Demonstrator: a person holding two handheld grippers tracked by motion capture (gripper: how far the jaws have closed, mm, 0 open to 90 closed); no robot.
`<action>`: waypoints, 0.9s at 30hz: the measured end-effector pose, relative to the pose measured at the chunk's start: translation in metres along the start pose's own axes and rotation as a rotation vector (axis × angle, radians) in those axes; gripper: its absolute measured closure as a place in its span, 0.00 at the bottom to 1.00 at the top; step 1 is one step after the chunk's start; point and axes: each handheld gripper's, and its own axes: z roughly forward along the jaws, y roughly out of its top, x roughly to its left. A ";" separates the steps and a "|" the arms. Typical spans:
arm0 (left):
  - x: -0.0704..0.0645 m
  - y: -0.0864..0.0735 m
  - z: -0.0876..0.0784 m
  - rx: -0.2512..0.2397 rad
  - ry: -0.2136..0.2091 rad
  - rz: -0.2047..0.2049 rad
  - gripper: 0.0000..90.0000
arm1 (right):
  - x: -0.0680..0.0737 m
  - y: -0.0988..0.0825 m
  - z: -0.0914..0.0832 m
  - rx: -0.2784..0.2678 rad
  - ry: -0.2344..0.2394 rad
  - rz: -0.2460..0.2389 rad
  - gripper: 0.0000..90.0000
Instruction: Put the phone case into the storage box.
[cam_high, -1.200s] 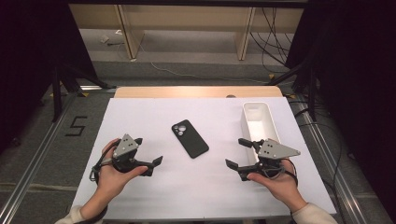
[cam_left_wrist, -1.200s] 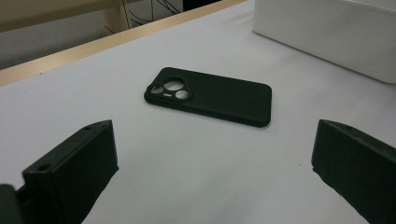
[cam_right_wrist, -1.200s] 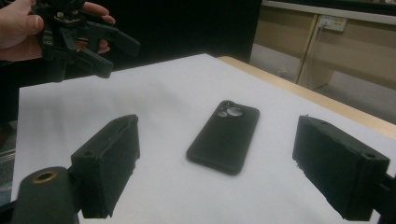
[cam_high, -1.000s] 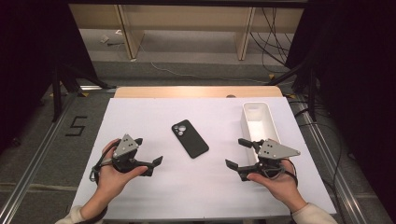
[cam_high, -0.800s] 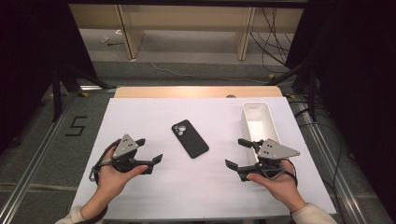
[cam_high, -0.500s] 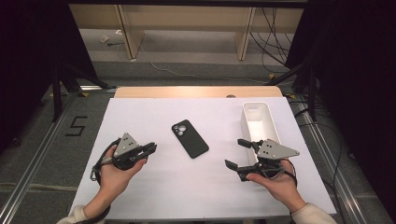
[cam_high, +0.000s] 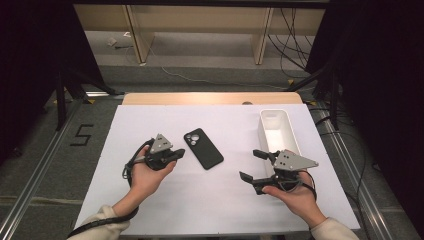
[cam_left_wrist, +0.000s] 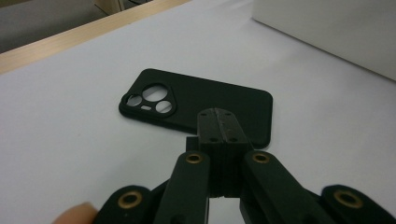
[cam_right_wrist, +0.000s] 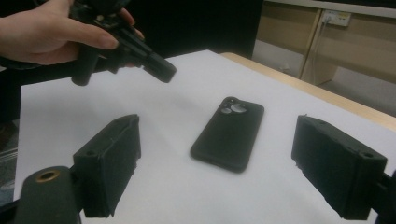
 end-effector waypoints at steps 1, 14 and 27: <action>-0.001 0.002 0.005 0.012 -0.005 0.004 1.00 | 0.000 0.000 0.000 0.000 0.001 -0.001 0.19; -0.016 0.021 0.063 0.084 -0.038 0.020 1.00 | 0.000 -0.002 0.000 0.010 0.002 0.007 0.20; -0.024 0.030 0.098 0.118 -0.039 0.032 1.00 | 0.000 -0.002 -0.001 0.011 0.005 0.008 0.20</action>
